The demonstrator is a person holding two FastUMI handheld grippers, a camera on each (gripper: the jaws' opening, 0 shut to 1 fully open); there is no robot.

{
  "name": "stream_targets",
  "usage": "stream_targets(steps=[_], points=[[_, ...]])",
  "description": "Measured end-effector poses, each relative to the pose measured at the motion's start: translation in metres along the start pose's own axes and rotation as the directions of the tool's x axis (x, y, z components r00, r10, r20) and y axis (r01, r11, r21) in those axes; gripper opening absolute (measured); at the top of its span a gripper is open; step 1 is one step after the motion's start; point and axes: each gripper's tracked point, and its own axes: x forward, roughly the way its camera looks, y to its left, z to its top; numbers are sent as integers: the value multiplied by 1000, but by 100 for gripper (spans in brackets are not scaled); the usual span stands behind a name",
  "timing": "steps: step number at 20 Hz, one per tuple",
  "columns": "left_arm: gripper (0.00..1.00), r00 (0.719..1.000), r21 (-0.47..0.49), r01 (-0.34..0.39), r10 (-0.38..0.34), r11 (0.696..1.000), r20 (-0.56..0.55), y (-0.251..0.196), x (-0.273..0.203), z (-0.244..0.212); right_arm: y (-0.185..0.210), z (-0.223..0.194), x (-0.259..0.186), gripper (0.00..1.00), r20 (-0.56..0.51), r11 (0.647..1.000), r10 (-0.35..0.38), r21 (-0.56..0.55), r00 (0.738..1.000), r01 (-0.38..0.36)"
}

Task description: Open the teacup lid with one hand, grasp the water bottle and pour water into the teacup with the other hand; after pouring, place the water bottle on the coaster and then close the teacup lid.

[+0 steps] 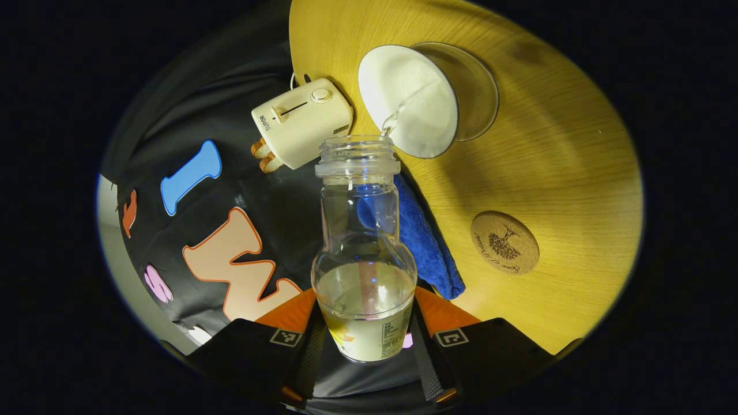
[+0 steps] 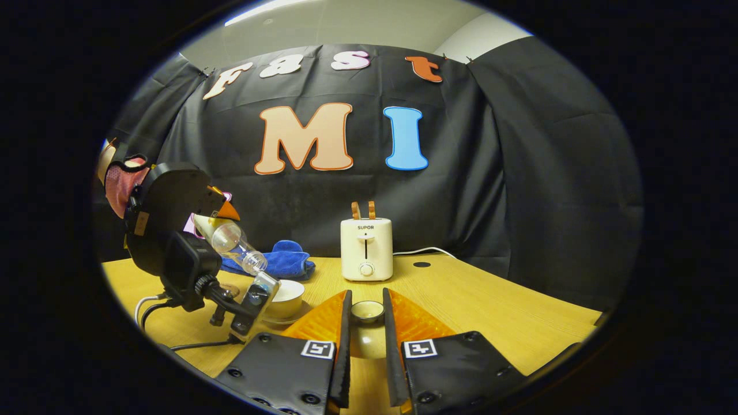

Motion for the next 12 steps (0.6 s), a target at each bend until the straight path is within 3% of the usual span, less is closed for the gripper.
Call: stream_targets(steps=[6, 8, 12], points=[[68, 1000, -66, 4, -3, 998, 14, -7, 3, 3, 1, 0, 0, 29, -1, 1000, -1, 0, 1000, 1], [67, 999, -144, 13, -7, 989, 42, -15, 7, 5, 0, -1, 0, 29, -1, 1000, -1, 0, 1000, 1], [67, 994, -389, 30, 14, 921, 109, -37, 7, 23, 0, 0, 0, 29, 0, 1000, -1, 0, 1000, 1]])
